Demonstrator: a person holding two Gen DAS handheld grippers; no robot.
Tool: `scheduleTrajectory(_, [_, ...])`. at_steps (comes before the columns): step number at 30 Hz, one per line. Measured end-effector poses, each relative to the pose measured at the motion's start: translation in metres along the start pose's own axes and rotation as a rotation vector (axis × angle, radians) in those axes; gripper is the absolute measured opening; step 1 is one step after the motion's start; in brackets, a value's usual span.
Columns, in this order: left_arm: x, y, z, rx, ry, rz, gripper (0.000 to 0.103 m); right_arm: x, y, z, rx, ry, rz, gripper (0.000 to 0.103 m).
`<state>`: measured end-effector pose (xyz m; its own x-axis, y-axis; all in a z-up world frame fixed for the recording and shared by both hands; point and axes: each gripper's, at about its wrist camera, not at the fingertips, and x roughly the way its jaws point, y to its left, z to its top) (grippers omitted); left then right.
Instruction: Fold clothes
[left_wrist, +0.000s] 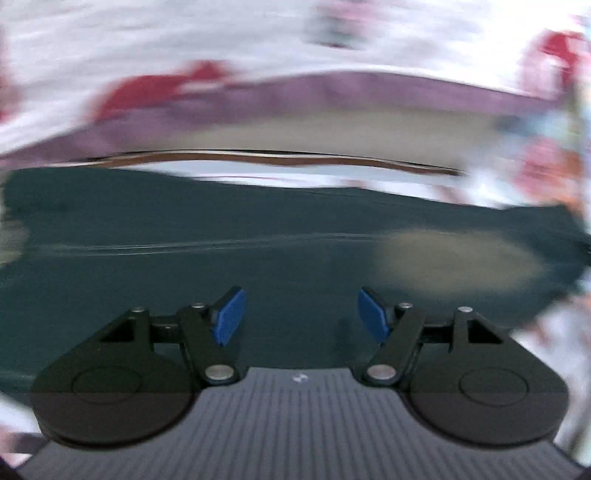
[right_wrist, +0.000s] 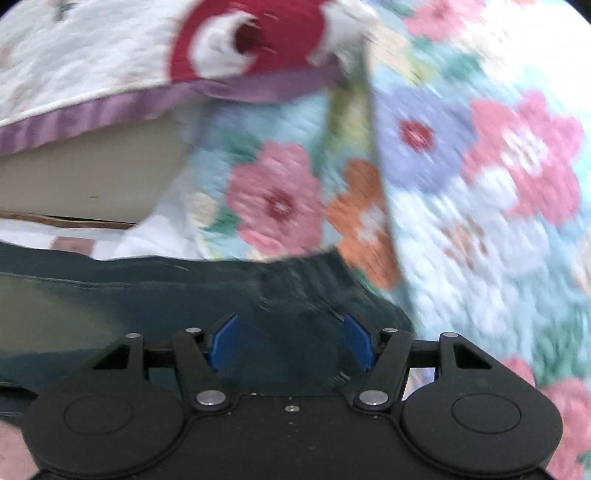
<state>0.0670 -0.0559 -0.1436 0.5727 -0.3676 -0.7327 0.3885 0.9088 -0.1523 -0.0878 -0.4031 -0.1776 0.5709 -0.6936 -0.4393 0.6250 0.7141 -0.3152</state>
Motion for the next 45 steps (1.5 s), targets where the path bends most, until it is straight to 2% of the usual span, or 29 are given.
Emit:
scheduleTrajectory(2, [-0.003,0.044,0.002,-0.07,0.027,0.143,0.067,0.001,0.014,0.01,-0.012,-0.008,0.094,0.069])
scheduleTrajectory(6, [-0.02,0.122,0.001,-0.361,0.045,0.318,0.067,0.012,0.053,0.028,-0.067,0.013,0.287,0.069])
scheduleTrajectory(8, [-0.033,0.142,-0.007,-0.413,0.04,0.403,0.067,0.018,0.073,0.034,-0.081,0.035,0.38,0.069])
scheduleTrajectory(11, [-0.044,0.169,-0.019,-0.547,0.006,0.379,0.068,0.027,0.101,0.04,-0.081,0.098,0.488,0.07])
scheduleTrajectory(13, [-0.047,0.178,-0.023,-0.628,-0.048,0.347,0.07,0.036,0.118,0.035,-0.124,0.203,0.539,0.07])
scheduleTrajectory(14, [-0.044,0.179,-0.023,-0.634,-0.063,0.336,0.073,0.04,0.127,0.031,-0.156,0.261,0.552,0.07])
scheduleTrajectory(15, [-0.038,0.177,-0.02,-0.614,-0.066,0.33,0.081,0.042,0.133,0.025,-0.18,0.303,0.553,0.07])
scheduleTrajectory(16, [-0.032,0.174,-0.018,-0.593,-0.07,0.324,0.084,0.042,0.135,0.018,-0.183,0.312,0.551,0.071])
scheduleTrajectory(20, [-0.01,0.162,-0.015,-0.494,-0.06,0.391,0.084,0.044,0.123,0.011,-0.055,0.324,0.569,0.072])
scheduleTrajectory(21, [-0.008,0.158,-0.014,-0.471,-0.065,0.411,0.078,0.044,0.122,0.01,-0.044,0.325,0.575,0.072])
scheduleTrajectory(23, [-0.004,0.153,-0.01,-0.416,-0.065,0.449,0.017,0.043,0.121,0.008,-0.046,0.318,0.588,0.074])
scheduleTrajectory(24, [-0.005,0.152,-0.006,-0.385,-0.06,0.454,0.0,0.042,0.12,0.007,-0.044,0.316,0.598,0.075])
scheduleTrajectory(26, [-0.026,0.155,0.004,-0.401,-0.13,0.424,0.0,0.04,0.118,0.004,-0.041,0.31,0.612,0.076])
scheduleTrajectory(27, [-0.042,0.156,0.01,-0.406,-0.18,0.435,0.0,0.039,0.118,0.003,-0.041,0.306,0.614,0.077])
scheduleTrajectory(30, [-0.08,0.161,0.01,-0.378,-0.234,0.558,0.0,0.037,0.119,0.001,-0.032,0.304,0.602,0.078])
scheduleTrajectory(31, [-0.085,0.167,0.005,-0.416,-0.226,0.549,0.0,0.036,0.119,0.001,-0.033,0.307,0.599,0.08])
scheduleTrajectory(34, [-0.085,0.197,-0.02,-0.645,-0.155,0.395,0.001,0.031,0.121,-0.003,-0.052,0.297,0.6,0.084])
scheduleTrajectory(36, [-0.083,0.208,-0.031,-0.76,-0.136,0.316,0.003,0.031,0.121,-0.004,-0.052,0.29,0.603,0.085])
scheduleTrajectory(38, [-0.08,0.208,-0.032,-0.782,-0.129,0.282,0.01,0.031,0.121,-0.005,-0.05,0.285,0.606,0.087])
scheduleTrajectory(40, [-0.077,0.206,-0.032,-0.781,-0.116,0.261,0.026,0.031,0.122,-0.005,-0.053,0.283,0.604,0.089])
scheduleTrajectory(42, [-0.076,0.204,-0.033,-0.787,-0.104,0.251,0.031,0.03,0.123,-0.005,-0.051,0.286,0.598,0.09])
scheduleTrajectory(45, [-0.08,0.2,-0.044,-0.806,-0.107,0.242,0.031,0.03,0.125,-0.003,-0.05,0.304,0.583,0.09])
